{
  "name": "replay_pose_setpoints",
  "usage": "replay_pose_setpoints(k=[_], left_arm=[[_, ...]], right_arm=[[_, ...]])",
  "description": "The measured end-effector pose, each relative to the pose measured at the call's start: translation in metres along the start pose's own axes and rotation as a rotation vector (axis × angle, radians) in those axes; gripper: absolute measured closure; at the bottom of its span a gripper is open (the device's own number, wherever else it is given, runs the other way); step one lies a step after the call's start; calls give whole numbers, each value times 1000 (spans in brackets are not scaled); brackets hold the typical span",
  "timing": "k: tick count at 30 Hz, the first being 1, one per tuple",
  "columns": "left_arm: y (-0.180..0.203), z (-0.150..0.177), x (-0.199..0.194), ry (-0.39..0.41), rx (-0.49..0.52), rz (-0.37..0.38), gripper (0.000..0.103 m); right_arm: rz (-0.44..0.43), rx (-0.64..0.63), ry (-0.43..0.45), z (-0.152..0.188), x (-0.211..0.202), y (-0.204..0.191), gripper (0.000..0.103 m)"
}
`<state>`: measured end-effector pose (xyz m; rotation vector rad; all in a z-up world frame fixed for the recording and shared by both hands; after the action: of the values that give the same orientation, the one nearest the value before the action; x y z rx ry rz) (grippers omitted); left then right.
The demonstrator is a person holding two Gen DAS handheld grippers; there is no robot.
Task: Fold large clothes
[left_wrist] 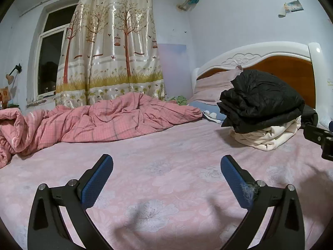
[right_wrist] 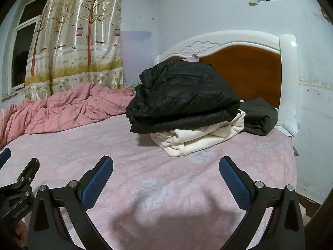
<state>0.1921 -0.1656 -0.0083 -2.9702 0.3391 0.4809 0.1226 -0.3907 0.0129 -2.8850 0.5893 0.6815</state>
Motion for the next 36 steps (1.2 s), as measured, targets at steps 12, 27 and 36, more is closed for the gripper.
replay_pose_setpoints(k=[12, 27, 36], left_arm=[[3, 0, -2, 2, 17, 8, 0], [4, 2, -2, 0, 38, -8, 0], [2, 4, 0, -4, 31, -6, 0]], right_arm=[[0, -2, -9, 1, 2, 1, 0], [1, 1, -14, 1, 3, 1, 0], [-2, 2, -21, -1, 6, 5, 0]])
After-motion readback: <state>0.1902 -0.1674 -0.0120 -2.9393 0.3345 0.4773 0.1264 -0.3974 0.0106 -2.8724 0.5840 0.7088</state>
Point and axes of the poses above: each gripper's, at about its wrist camera, not at the fingertips, and x roughly the way its jaws point, y to its right, z to its underside, the point moved 1 cm from there along x, roughly the way its jaws point, and after that the axes turned 8 degrees about -y, right-handed, at the moved point
